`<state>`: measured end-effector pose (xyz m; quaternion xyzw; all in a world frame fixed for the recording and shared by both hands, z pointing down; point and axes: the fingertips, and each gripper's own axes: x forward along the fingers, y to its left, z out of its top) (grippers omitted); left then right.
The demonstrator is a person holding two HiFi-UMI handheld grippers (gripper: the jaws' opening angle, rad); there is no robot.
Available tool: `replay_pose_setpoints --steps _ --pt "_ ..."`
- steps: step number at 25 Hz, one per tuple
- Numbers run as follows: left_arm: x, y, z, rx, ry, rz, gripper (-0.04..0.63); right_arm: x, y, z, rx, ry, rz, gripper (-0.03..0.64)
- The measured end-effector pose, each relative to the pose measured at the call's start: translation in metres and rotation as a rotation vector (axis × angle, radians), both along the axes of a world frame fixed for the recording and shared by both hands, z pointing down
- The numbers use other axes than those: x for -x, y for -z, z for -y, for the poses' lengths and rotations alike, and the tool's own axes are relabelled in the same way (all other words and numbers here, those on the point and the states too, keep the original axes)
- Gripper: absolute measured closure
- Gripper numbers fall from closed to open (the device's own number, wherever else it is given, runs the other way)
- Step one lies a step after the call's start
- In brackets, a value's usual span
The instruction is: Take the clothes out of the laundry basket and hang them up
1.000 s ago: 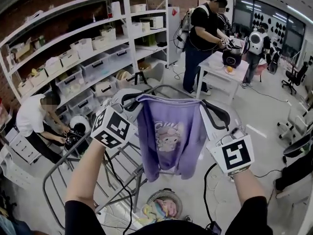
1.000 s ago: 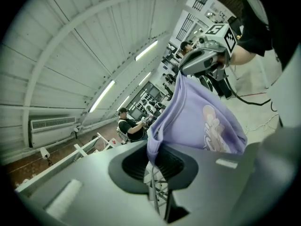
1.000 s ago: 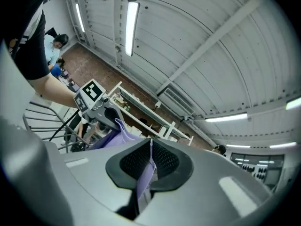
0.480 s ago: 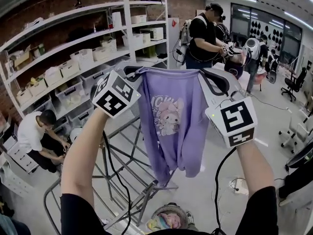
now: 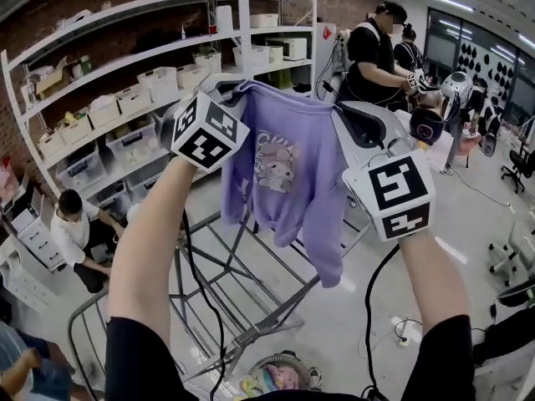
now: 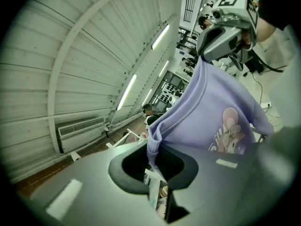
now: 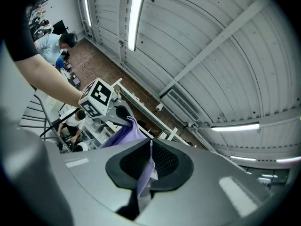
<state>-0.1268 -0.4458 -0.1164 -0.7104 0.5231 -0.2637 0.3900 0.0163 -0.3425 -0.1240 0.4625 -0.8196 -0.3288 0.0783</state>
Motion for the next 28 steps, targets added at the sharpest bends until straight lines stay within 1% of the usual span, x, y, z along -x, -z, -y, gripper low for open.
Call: replay_pose_setpoints --steps 2,6,11,15,19,23,28 --pt "0.004 -0.023 0.008 0.017 0.006 0.003 0.565 0.004 -0.025 0.008 0.037 0.017 0.0 0.6" --pt "0.014 -0.078 0.018 0.07 0.013 0.037 0.565 0.016 -0.074 0.016 0.111 0.047 -0.001 0.6" --pt "0.032 -0.131 0.01 0.122 0.012 0.055 0.565 0.032 -0.12 0.011 0.189 0.088 0.027 0.6" --pt "0.047 -0.176 0.002 0.174 0.022 0.056 0.565 0.043 -0.159 0.008 0.258 0.101 0.027 0.6" --pt "0.055 -0.215 -0.004 0.238 0.028 0.04 0.565 0.05 -0.193 0.007 0.343 0.096 0.045 0.6" --pt "0.062 -0.248 -0.013 0.274 0.031 0.045 0.565 0.067 -0.228 -0.019 0.423 0.148 0.062 0.6" --pt "0.076 -0.281 -0.038 0.309 0.006 0.065 0.565 0.098 -0.269 -0.068 0.532 0.27 0.083 0.6"
